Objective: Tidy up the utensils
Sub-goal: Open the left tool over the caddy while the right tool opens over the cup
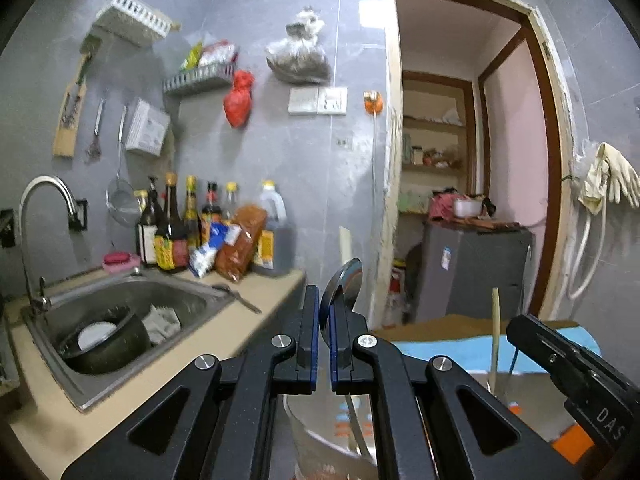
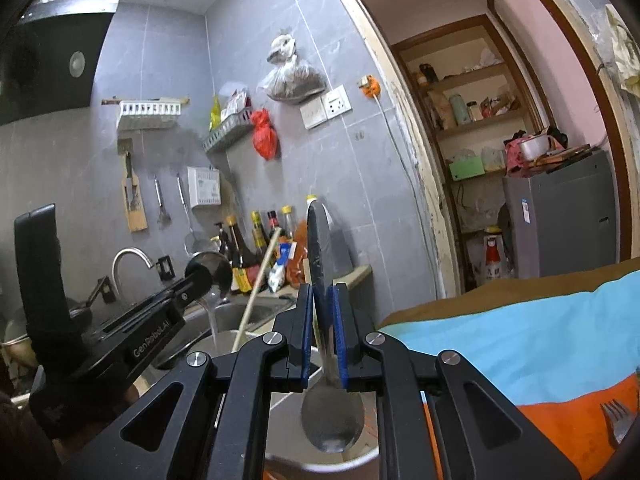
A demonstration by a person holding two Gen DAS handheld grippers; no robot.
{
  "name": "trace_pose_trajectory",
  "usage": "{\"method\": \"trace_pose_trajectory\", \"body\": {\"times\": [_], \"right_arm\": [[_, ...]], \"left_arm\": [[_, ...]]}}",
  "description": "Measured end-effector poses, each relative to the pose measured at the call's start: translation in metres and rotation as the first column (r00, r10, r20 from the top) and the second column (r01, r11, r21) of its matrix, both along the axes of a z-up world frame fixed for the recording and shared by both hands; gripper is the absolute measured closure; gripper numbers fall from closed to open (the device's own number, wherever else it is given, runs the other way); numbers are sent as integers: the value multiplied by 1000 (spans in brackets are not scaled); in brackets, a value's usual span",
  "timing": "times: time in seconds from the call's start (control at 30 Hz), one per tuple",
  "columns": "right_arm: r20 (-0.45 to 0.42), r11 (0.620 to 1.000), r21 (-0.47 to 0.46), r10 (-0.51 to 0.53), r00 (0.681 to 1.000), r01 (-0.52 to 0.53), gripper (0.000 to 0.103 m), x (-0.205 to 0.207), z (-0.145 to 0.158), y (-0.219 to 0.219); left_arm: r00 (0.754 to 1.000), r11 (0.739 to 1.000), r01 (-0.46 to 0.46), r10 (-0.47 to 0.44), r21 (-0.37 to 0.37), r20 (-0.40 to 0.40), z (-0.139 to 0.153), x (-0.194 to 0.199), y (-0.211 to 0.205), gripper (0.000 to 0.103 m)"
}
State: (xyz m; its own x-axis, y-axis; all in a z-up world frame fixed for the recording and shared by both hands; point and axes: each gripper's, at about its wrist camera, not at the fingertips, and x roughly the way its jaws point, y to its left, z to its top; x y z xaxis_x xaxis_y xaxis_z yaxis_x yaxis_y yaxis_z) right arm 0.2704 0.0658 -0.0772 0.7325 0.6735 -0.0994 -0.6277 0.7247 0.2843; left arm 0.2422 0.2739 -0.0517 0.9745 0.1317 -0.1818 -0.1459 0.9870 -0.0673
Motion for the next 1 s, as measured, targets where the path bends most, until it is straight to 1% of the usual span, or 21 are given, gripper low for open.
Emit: {"method": "trace_pose_trajectory", "body": {"times": [0.07,0.1,0.13,0.2,0.27,0.33,0.47,0.53,0.67,0.77,0.87,0.9,0.97,1.0], "right_arm": [[-13,1000,0,4,1000,-4,93,0,1,-1],[-18,1000,-1,5,1000,-5,90,0,1,-1],[-22,1000,-2,6,1000,-6,86,0,2,-1],[-25,1000,3,9,1000,-9,81,-2,3,-3],[-27,1000,7,7,1000,-6,81,-3,6,-6],[-30,1000,13,6,1000,-5,81,-4,9,-9],[-23,1000,19,-10,1000,11,78,-7,20,-18],[-24,999,20,-24,999,25,73,-8,25,-24],[-26,998,28,-60,998,60,67,-13,35,-42],[-27,996,29,-87,996,88,59,-17,42,-56],[-29,993,23,-118,993,119,50,-22,49,-71],[-29,991,19,-128,991,129,45,-25,51,-76],[-27,989,10,-150,988,150,42,-30,57,-88],[-26,988,6,-157,987,157,37,-32,59,-92]], "left_arm": [[999,1000,14,-15,-27,-29,-1,2,4,101],[999,999,23,-24,-38,-41,-2,1,5,101],[998,998,33,-35,-50,-52,-2,1,6,101],[996,995,53,-58,-79,-73,-2,1,9,100],[992,991,79,-89,-110,-91,-2,0,12,97],[989,987,97,-110,-128,-100,0,-3,11,92],[987,983,124,-137,-138,-81,8,-10,4,86],[987,982,132,-143,-137,-73,14,-13,-1,82],[986,982,143,-152,-125,-65,25,-18,-12,80],[986,982,141,-151,-125,-70,29,-20,-20,80],[986,980,144,-154,-133,-68,37,-26,-30,70],[986,980,145,-155,-137,-63,42,-28,-34,66],[985,977,152,-162,-152,-57,49,-33,-42,62],[985,975,154,-165,-157,-57,53,-33,-45,57]]}}
